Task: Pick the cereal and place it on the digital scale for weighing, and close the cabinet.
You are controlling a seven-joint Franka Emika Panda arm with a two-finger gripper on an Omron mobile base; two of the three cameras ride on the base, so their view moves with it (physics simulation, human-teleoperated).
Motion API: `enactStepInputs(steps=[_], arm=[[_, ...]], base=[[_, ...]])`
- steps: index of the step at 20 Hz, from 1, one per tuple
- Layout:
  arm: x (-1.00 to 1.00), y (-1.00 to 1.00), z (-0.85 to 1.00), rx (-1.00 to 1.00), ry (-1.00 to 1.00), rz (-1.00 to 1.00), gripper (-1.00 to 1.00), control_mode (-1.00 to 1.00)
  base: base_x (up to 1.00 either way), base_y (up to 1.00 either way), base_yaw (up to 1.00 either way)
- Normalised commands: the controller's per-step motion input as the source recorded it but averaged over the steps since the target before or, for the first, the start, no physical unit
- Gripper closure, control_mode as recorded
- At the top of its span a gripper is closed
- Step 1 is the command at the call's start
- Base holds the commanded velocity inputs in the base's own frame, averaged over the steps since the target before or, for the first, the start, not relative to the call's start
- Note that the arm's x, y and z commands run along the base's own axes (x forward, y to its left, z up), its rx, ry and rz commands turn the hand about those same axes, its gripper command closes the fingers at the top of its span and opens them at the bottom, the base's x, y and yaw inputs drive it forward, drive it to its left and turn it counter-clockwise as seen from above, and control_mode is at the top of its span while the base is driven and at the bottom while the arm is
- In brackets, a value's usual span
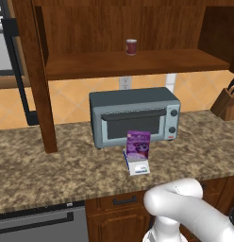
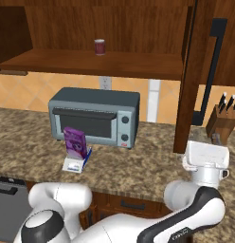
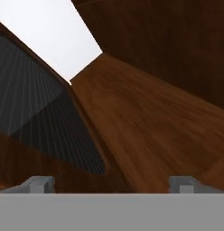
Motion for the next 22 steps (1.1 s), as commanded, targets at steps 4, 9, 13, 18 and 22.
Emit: enactStepInputs(steps=[4, 9, 13, 18, 22], arm=[[-0.18, -0.16, 0.36, 0.07, -0.16, 0.13, -1.00, -1.00], [-0.46, 0.04, 0.96, -0.04, -0.35, 0.17, -1.00, -1.00], [-0.18, 0.69, 0.95, -0.29, -0.23, 0.25, -1.00, -1.00], [0.08, 1.00, 0.63, -0.51, -0.01, 0.10, -1.00, -1.00], [0.07, 1.00, 0.35, -0.63, 0.03, 0.00, -1.00, -1.00]], base=[[0.00, 0.00, 0.00], [0.00, 0.00, 0.00], [0.00, 0.00, 0.00], [0.00, 0.00, 0.00], [0.00, 0.00, 0.00]])
